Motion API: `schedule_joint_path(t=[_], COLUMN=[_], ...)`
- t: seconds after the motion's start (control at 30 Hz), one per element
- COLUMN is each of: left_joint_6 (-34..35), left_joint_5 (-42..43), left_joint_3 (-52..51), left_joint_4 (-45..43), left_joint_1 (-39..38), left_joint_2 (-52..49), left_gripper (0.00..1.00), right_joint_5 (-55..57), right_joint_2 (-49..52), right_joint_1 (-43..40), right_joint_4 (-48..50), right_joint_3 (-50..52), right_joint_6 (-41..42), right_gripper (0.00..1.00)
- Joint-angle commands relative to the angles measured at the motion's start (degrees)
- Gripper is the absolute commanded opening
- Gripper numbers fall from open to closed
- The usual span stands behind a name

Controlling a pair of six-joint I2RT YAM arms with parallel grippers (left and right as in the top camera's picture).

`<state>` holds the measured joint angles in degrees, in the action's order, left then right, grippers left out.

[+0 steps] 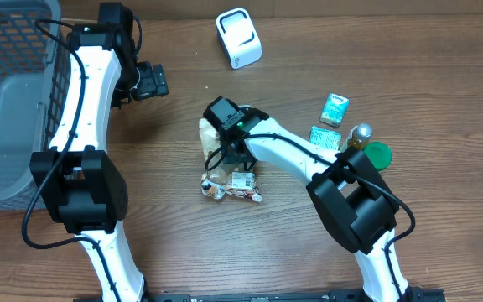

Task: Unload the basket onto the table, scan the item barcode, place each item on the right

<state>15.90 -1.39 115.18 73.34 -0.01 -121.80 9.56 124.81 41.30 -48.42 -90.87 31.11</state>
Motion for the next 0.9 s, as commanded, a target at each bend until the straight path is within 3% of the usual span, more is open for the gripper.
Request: schedule_joint_path(t=[0.0, 0.47, 0.87], left_joint_6=[-1.11, -1.11, -1.11], left_joint_5=[-0.52, -0.52, -0.52], left_joint_3=[1.29, 1.27, 1.29], left_joint_4=[0.13, 0.11, 0.13], left_joint_1=[0.00, 0.00, 0.00], left_joint_2=[0.83, 0.83, 0.83], left_gripper=[0.99, 1.00, 0.99], right_joint_5=[0.90, 1.33, 0.57], right_joint_2=[-1.31, -10.91, -10.84], right_joint_1=[-0.46, -0.46, -0.55], right_joint_4=[-2.32, -13.88, -17.92], right_joint_3=[0.66, -1.75, 7.93], right_joint_6=[3.48, 3.41, 3.43], right_gripper=[0.04, 0.04, 0.08])
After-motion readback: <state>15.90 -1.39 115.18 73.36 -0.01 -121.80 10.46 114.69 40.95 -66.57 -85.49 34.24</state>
